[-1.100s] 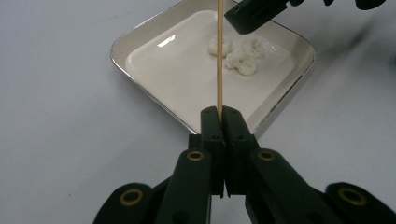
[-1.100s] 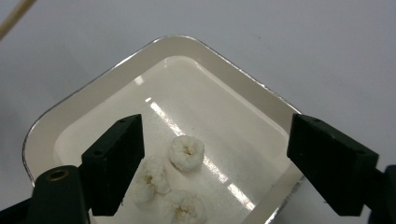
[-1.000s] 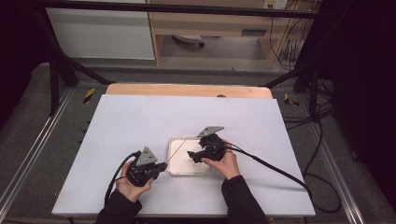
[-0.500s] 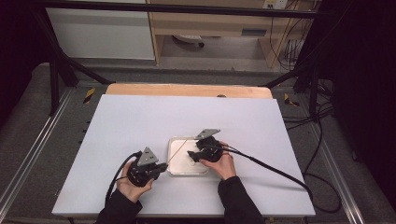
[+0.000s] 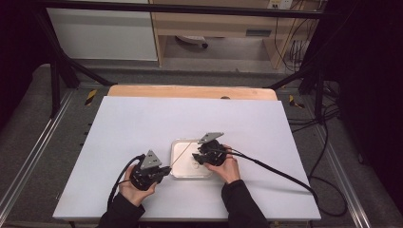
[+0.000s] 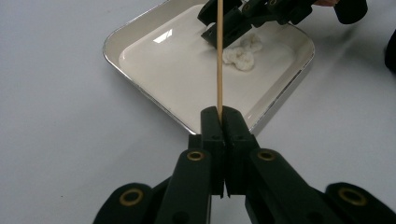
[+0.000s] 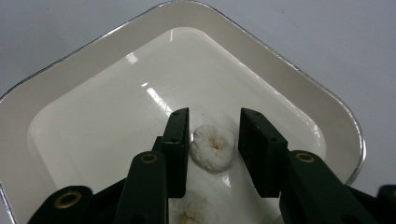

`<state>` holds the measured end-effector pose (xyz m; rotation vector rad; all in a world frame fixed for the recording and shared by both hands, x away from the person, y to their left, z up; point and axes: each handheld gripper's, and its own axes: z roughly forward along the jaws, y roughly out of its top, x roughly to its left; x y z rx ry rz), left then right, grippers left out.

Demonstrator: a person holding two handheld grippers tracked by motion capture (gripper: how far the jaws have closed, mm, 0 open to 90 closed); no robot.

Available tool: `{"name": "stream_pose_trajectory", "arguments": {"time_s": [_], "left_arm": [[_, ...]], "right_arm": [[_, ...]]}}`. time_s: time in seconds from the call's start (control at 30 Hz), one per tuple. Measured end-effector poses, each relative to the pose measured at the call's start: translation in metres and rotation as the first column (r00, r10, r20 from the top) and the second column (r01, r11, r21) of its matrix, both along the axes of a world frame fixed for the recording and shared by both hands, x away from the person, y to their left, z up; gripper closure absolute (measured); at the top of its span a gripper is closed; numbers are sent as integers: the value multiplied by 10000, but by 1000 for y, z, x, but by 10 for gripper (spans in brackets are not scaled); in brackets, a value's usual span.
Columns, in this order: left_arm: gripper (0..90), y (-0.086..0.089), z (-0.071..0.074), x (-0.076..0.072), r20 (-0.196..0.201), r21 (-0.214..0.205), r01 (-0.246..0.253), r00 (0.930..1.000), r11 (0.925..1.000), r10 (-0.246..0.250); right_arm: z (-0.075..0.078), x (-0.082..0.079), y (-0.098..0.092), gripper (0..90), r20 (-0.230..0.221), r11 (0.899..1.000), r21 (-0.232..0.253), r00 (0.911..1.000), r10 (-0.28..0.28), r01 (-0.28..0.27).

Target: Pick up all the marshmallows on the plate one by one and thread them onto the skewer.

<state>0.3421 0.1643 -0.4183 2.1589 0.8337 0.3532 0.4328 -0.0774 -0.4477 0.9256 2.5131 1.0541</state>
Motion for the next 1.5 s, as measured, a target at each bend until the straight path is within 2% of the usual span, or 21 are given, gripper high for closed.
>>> {"name": "stream_pose_trajectory", "arguments": {"time_s": [0.3, 0.57, 0.7, 0.83, 1.0, 1.17, 1.27, 1.5], "left_arm": [[885, 0, 0, -1, 42, -28, 17, 10000, 10000, -17], [885, 0, 0, -1, 42, -50, 46, 10000, 10000, -46], [885, 0, 1, -2, 126, -105, 98, 9999, 9999, -97], [884, -1, 1, -3, 183, -111, 146, 9997, 9998, -144], [885, -2, 1, -4, 283, -182, 162, 9995, 9997, -156], [885, -4, 1, -6, 384, -193, 304, 9988, 9994, -297], [884, -5, 1, -8, 468, -238, 401, 9981, 9989, -389], [885, -9, 2, -11, 669, -371, 587, 9962, 9976, -561]], "right_arm": [[0, 1, -3, 696, -327, 9987, 273, 9986, -414, 423], [6, 1, -6, 710, -504, 9974, 533, 9977, -454, 480], [16, -1, -10, 714, -703, 9931, 1089, 9969, -352, 427], [27, -3, -19, 718, -866, 9825, 1810, 9959, -276, 430], [37, -8, -32, 718, -1106, 9628, 2662, 9937, -171, 462], [46, -12, -46, 720, -1219, 9379, 3424, 9924, -149, 562], [52, -15, -54, 721, -1279, 9138, 4024, 9918, -31, 547], [69, -21, -72, 724, -1199, 8472, 5296, 9924, 260, 418]]}}
